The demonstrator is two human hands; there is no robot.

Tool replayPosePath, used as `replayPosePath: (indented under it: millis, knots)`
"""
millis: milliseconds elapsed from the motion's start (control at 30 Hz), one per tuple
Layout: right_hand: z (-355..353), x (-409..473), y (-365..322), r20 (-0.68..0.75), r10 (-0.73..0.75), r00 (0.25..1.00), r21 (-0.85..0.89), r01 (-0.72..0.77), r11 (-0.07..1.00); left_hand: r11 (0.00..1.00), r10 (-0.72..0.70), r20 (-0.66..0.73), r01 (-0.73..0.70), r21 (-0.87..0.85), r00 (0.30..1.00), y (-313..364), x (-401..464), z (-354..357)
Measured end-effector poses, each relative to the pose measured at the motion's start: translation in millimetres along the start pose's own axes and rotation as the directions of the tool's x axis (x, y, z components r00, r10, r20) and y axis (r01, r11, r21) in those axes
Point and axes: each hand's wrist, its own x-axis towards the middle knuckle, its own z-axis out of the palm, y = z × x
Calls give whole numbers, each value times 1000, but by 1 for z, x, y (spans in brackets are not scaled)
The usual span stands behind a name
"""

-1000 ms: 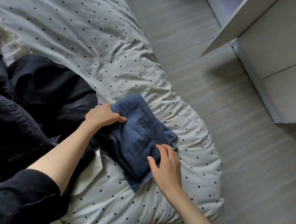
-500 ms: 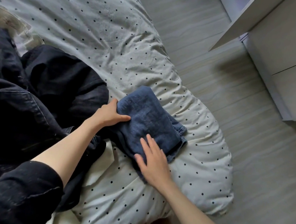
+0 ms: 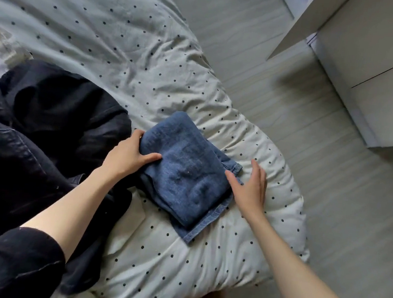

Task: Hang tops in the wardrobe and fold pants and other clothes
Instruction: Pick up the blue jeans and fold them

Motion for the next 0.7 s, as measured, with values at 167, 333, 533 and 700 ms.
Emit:
replayPosePath:
  millis: [167,333,533,700]
  knots:
    - [1,53,-40,560,-190,806,-106,297,949,988,67,42,-60,-146,997,-5,-2,-5]
    - [27,60,-54,611,-199,766,-230,412,882,976,165,73,-152,-158,984,-9,-9,-7]
    - [21,62,-57,665,15,747,-19,-3,1000,982,43,218,-1,-189,975,-11,-3,-16]
    - [-9,61,-65,621,-28,784,51,-5,999,953,46,126,-6,-301,991,6,1,-30]
